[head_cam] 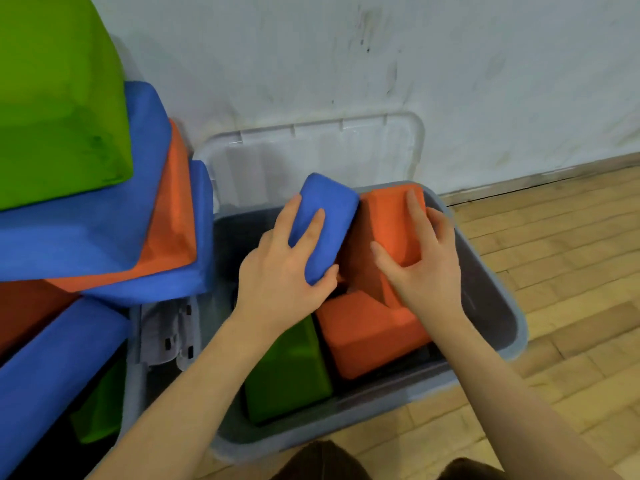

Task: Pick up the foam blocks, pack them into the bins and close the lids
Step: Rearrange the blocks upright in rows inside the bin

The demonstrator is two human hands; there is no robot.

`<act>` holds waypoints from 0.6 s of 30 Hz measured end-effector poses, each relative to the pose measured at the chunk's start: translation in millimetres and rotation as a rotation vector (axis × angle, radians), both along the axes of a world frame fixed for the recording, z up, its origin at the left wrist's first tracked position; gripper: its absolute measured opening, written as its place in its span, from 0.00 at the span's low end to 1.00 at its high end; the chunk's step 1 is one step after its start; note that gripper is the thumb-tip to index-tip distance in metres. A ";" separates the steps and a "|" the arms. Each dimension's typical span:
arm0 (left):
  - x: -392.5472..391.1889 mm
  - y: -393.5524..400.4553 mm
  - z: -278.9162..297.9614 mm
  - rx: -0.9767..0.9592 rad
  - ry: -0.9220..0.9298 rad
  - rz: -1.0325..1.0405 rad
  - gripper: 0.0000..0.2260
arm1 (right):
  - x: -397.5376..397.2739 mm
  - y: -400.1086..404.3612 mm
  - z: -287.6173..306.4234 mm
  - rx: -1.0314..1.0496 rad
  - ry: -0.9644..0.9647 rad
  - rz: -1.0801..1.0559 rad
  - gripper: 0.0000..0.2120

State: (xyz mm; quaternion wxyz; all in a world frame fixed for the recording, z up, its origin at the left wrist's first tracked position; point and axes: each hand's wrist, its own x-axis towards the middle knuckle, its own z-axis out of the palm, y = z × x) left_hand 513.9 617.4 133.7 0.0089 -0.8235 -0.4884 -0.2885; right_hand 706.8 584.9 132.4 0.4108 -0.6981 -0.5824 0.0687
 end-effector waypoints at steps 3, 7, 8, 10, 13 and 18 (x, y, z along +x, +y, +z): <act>16.7 9.2 5.4 0.044 0.022 -0.090 0.26 | 19.8 1.3 17.1 0.030 -0.014 -0.068 0.37; 51.3 6.3 -9.1 0.081 -0.003 -0.157 0.24 | 48.6 -11.2 14.6 0.074 -0.009 -0.135 0.36; 60.8 5.5 -14.0 0.102 -0.010 -0.171 0.24 | 55.4 -15.0 11.4 0.085 0.023 -0.156 0.36; 80.9 3.7 -24.8 0.153 0.000 -0.202 0.24 | 72.2 -23.7 0.3 0.101 0.074 -0.174 0.35; 102.0 3.9 -38.4 0.215 0.103 -0.253 0.23 | 100.6 -35.7 -15.3 0.131 0.107 -0.183 0.33; 113.1 3.2 -60.7 0.235 0.330 -0.390 0.32 | 141.6 -48.0 -35.0 0.143 0.092 -0.097 0.31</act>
